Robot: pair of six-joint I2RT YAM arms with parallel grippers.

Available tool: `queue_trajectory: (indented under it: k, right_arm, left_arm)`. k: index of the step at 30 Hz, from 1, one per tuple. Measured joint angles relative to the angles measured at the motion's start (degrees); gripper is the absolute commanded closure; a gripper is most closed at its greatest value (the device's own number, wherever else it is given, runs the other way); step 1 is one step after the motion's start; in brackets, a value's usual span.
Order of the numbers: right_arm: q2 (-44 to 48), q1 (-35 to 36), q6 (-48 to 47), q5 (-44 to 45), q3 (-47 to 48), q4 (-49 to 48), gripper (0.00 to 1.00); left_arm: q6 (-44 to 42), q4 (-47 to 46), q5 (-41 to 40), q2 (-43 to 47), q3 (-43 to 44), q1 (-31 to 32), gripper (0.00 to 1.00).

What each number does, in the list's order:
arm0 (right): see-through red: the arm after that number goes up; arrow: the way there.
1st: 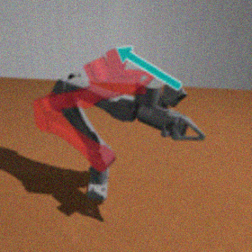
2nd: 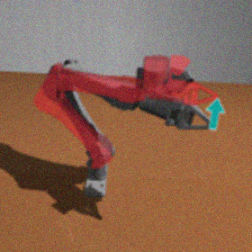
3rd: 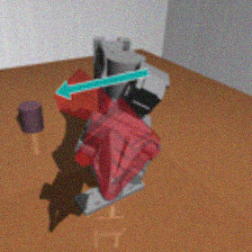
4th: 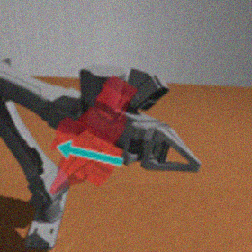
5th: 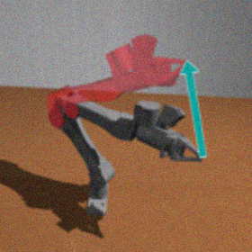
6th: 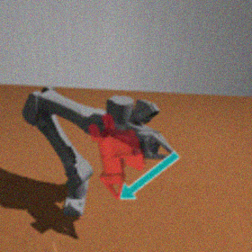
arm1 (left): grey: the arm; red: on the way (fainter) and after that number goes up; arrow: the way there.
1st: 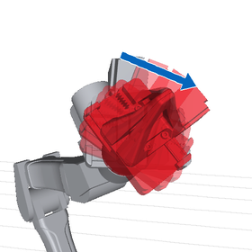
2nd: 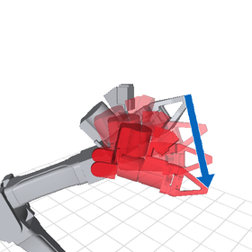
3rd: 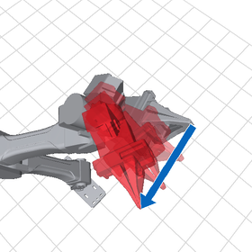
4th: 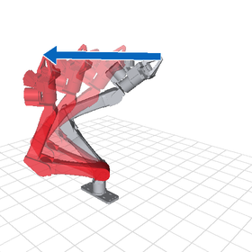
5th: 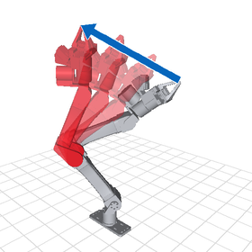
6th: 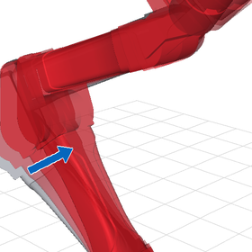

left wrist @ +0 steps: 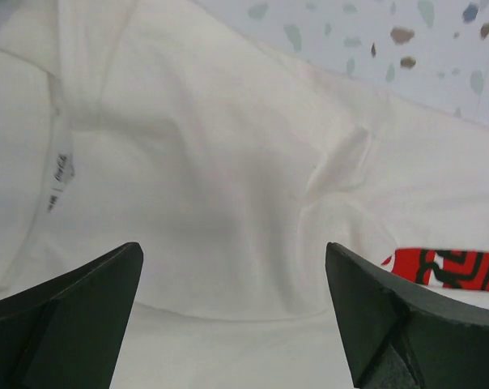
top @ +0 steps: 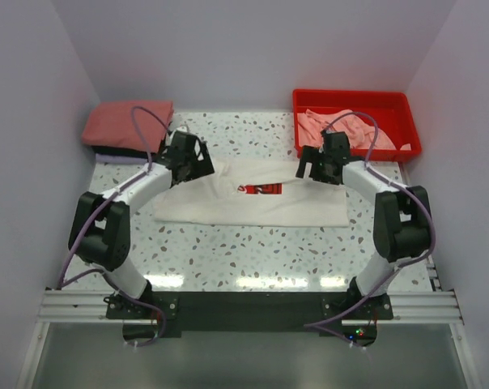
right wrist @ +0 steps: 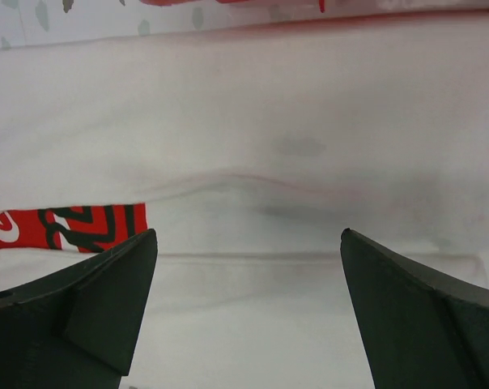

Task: Fold and stack the t-shirts
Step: Fold the tshirt

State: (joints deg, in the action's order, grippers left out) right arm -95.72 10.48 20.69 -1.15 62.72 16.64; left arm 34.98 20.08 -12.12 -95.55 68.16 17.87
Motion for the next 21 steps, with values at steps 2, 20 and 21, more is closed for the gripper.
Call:
queue_trajectory:
  k: [2, 20, 21]
  right_arm:
    - [-4.22, 0.00, -0.42, -1.73, 2.36, -1.60, 0.01]
    - [7.82, 5.86, 2.29, -4.09, -16.09, -1.38, 0.01]
    - [10.23, 8.66, 2.91, -4.15, -17.88, 0.22, 0.01]
  left_arm:
    - [1.01, -1.22, 1.57, 0.00, -3.78, 1.81, 0.00]
    - [5.84, -0.31, 0.85, -23.89, 16.44, 3.13, 0.00]
    - [5.73, 0.74, 0.76, -26.60, 20.70, 3.39, 0.00]
